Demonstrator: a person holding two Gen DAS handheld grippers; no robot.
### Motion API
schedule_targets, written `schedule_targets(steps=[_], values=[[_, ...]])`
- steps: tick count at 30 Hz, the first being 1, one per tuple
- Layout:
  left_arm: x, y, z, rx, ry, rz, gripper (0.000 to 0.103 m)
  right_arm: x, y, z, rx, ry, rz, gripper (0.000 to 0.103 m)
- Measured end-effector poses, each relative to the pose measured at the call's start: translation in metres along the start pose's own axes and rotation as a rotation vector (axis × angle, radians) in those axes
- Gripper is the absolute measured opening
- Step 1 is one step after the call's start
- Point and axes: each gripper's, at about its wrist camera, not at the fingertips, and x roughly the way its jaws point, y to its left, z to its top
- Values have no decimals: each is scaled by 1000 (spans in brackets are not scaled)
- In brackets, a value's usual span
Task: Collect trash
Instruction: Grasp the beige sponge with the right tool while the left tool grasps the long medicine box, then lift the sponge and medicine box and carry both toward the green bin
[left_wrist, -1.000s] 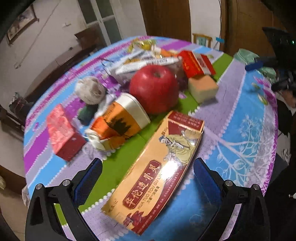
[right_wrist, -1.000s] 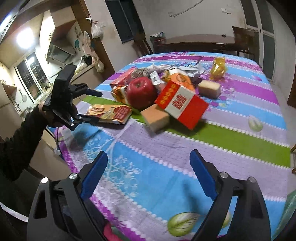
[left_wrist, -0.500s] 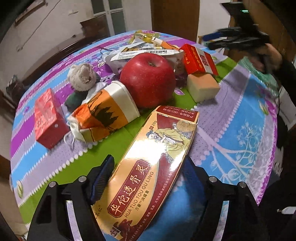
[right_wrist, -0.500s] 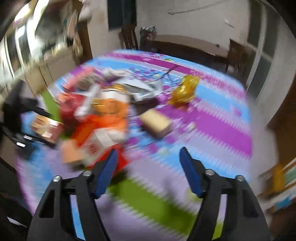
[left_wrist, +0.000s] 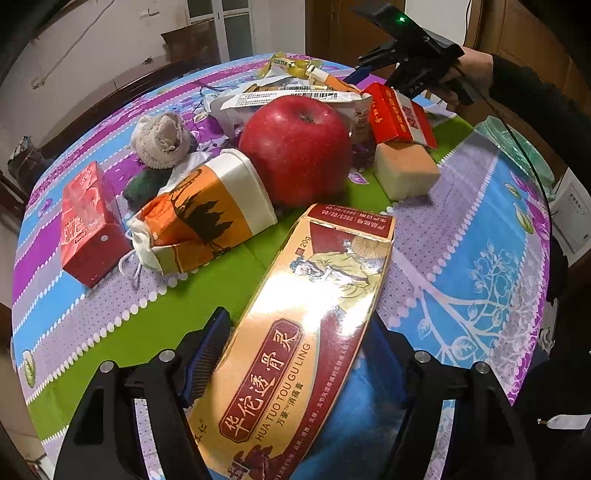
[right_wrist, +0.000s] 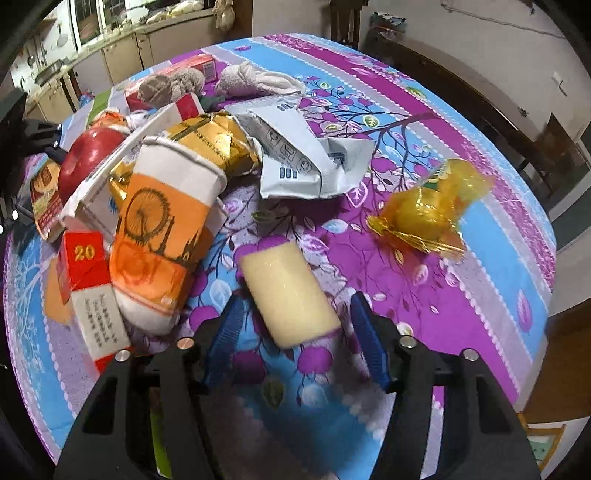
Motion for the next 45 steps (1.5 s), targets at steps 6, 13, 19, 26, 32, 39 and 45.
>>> schedule_targets(steps=[6, 13, 19, 26, 32, 39, 45], values=[[2, -3, 0, -28, -19, 37, 72, -2, 2, -7, 99, -72, -8, 38], [-10, -14, -14, -179, -119, 220, 67, -45, 22, -44, 332, -234, -170, 35], [-46, -26, -39, -342, -267, 284, 67, -106, 86, -78, 478, -412, -289, 35], [-87, -77, -41, -435, -445, 406, 67, -136, 178, -89, 594, -574, -383, 36], [-112, -129, -28, -466, -564, 564, 67, -158, 221, -79, 593, -659, -467, 36], [-139, -163, -18, -495, -659, 604, 67, -180, 242, -78, 592, -717, -523, 36], [-158, -177, -16, -514, -691, 595, 67, -192, 250, -83, 585, -732, -552, 36]])
